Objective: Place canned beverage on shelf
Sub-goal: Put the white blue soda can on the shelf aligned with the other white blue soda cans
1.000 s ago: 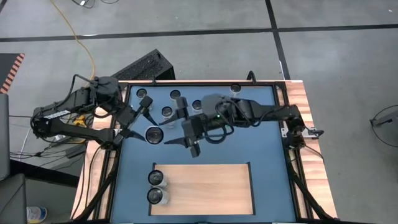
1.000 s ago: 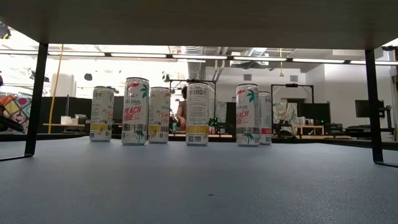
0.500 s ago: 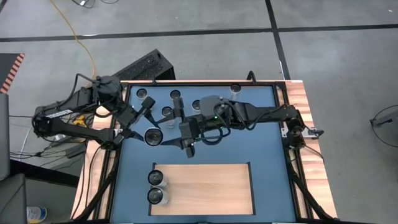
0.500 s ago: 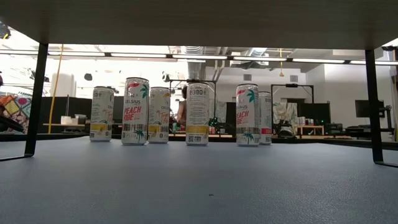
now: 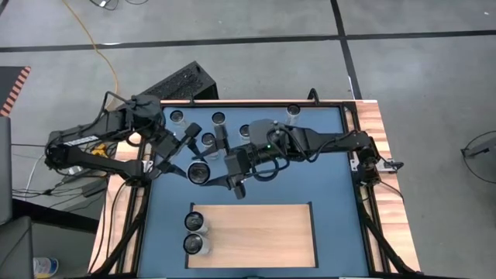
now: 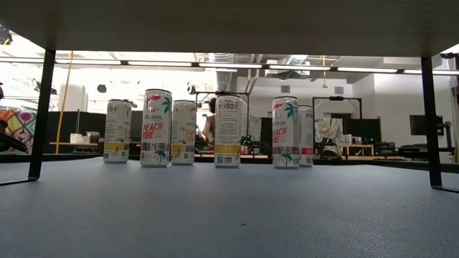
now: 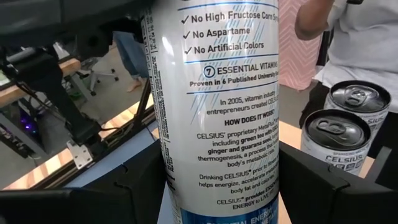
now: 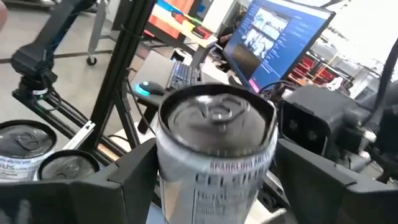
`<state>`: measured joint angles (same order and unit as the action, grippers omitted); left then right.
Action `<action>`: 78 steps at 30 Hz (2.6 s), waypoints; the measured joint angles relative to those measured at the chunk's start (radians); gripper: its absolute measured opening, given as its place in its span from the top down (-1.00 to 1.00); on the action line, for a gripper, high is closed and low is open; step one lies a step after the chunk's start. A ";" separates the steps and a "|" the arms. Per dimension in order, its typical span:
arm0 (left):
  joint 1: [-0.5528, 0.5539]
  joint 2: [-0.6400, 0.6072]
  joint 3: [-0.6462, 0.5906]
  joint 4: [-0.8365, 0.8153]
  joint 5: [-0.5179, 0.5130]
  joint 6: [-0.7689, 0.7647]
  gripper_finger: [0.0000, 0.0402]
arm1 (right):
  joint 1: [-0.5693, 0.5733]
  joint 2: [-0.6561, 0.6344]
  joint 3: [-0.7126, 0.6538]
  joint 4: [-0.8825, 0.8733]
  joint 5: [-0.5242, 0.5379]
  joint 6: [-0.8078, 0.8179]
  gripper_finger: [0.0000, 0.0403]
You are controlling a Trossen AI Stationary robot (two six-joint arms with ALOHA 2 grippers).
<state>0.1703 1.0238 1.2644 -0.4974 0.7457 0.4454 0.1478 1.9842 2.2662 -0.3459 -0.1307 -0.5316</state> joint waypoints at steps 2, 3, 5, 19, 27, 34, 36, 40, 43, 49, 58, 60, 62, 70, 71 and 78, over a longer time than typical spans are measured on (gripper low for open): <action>0.000 0.006 0.000 0.006 0.002 -0.004 -0.19 | 0.000 0.000 0.000 -0.002 -0.005 0.001 -0.50; 0.000 0.008 0.000 0.008 0.002 -0.008 -0.19 | 0.000 0.000 0.000 -0.003 -0.006 0.000 -0.50; 0.000 0.012 0.000 0.016 0.002 -0.012 -0.19 | 0.000 0.000 0.000 0.000 -0.006 0.000 -0.50; 0.000 0.016 0.000 0.043 0.033 -0.024 -0.19 | -0.003 0.000 0.000 -0.009 -0.006 0.011 -0.07; -0.001 0.013 0.000 0.043 0.001 -0.069 -0.21 | -0.004 0.000 0.001 -0.012 -0.006 0.020 0.03; 0.000 -0.023 0.000 -0.027 -0.152 -0.153 -0.48 | -0.007 0.000 0.001 -0.030 0.083 0.081 0.03; 0.000 -0.045 0.001 -0.047 -0.243 -0.152 -0.53 | -0.008 0.000 0.001 -0.027 0.119 0.098 0.03; 0.000 -0.091 0.002 -0.093 -0.408 -0.158 -0.57 | -0.009 0.000 0.000 -0.030 0.205 0.171 0.03; 0.000 -0.125 0.002 -0.115 -0.478 -0.179 -0.58 | -0.010 0.000 0.000 -0.031 0.254 0.251 0.03; 0.002 -0.216 0.002 -0.161 -0.582 -0.208 -0.58 | 0.000 -0.001 0.000 -0.135 0.275 0.471 0.03; 0.001 -0.324 0.002 -0.171 -0.601 -0.291 -0.58 | 0.035 0.034 0.001 -0.181 0.326 0.508 0.03; 0.000 -0.340 0.002 -0.171 -0.597 -0.303 -0.58 | 0.051 0.054 -0.017 -0.186 0.330 0.508 0.03; 0.000 -0.355 0.002 -0.172 -0.597 -0.315 -0.58 | 0.066 0.079 -0.033 -0.094 0.339 0.502 0.03; 0.000 -0.374 0.001 -0.177 -0.577 -0.328 -0.58 | 0.108 0.085 -0.096 -0.122 0.385 0.519 0.03; 0.000 -0.374 0.001 -0.178 -0.575 -0.329 -0.58 | 0.111 0.086 -0.098 -0.099 0.386 0.528 0.03; 0.000 -0.369 0.001 -0.178 -0.571 -0.328 -0.58 | 0.140 0.070 -0.098 -0.130 0.420 0.535 0.03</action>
<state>0.1707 0.6544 1.2655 -0.6750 0.1745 0.1173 0.2882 2.0541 2.1685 -0.4762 0.2889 0.0029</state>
